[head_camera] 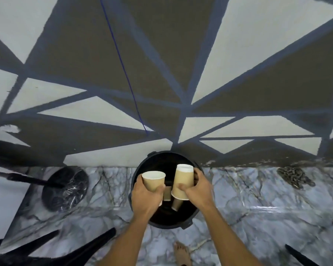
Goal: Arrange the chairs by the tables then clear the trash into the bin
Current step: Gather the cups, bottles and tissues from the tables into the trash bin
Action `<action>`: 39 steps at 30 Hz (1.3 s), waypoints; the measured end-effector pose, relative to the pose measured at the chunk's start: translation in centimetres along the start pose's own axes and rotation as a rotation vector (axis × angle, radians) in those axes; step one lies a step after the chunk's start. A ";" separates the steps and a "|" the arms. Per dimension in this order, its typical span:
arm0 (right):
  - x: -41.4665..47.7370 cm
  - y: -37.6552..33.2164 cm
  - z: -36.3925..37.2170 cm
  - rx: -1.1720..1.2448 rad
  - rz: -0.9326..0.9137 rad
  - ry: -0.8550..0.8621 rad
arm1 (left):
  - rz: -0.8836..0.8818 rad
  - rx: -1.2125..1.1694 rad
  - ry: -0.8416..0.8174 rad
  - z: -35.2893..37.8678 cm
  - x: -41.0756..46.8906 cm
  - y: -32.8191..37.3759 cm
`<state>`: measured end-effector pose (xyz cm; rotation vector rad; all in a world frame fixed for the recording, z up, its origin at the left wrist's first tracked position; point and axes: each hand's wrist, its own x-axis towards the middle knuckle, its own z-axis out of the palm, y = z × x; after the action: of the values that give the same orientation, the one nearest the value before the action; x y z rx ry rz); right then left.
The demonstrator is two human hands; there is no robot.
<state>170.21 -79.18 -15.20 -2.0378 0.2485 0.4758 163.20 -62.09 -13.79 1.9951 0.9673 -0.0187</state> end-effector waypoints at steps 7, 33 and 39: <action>4.5 0.1 2.0 -0.125 0.051 -0.053 | -0.113 0.106 -0.068 0.0 3.4 -0.9; -29.4 6.4 -7.5 -0.151 -0.005 0.420 | 0.706 0.316 -0.594 -3.5 -19.9 -0.1; -41.7 11.7 -13.1 -0.130 0.121 0.659 | 0.938 0.374 -0.815 0.9 -31.9 0.4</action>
<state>131.29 -97.17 -0.76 -2.2626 0.7546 -0.1301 141.59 -82.65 -2.57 2.2793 -0.5428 -0.4752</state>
